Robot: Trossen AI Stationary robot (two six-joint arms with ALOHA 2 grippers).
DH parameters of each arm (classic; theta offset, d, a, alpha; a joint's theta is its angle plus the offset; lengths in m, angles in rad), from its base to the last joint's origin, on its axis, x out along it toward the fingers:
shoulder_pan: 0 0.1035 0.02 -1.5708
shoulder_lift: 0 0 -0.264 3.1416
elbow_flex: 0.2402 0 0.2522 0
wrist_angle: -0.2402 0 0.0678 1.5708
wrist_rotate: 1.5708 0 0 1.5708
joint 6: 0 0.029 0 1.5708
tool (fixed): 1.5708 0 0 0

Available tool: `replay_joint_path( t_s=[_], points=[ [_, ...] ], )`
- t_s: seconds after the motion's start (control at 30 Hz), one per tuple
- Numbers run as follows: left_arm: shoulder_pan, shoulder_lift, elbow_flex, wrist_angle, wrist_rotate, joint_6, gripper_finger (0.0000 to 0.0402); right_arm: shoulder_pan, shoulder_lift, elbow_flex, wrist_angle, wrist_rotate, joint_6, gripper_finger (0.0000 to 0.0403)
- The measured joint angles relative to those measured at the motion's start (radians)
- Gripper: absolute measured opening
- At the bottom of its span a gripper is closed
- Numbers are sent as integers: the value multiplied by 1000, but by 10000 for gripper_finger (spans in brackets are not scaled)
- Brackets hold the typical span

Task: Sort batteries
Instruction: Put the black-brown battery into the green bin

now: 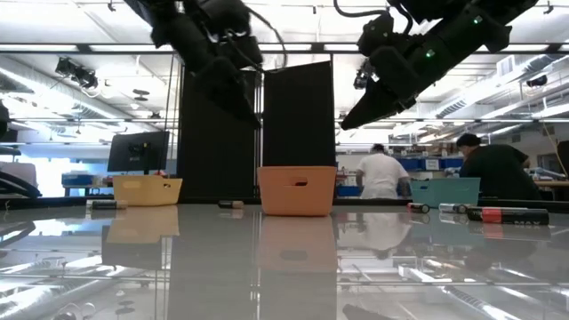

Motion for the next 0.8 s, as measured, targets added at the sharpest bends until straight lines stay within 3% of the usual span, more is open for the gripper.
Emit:
replay_joint_path(
  t_s=[0.27,0.8],
  points=[
    [78,-96,-114,19,52,-4,2,5,19,1,91,-52,0,11],
    [203,-102,-142,-9,135,1,2,6,70,0,133,-96,-9,11]
  ],
)
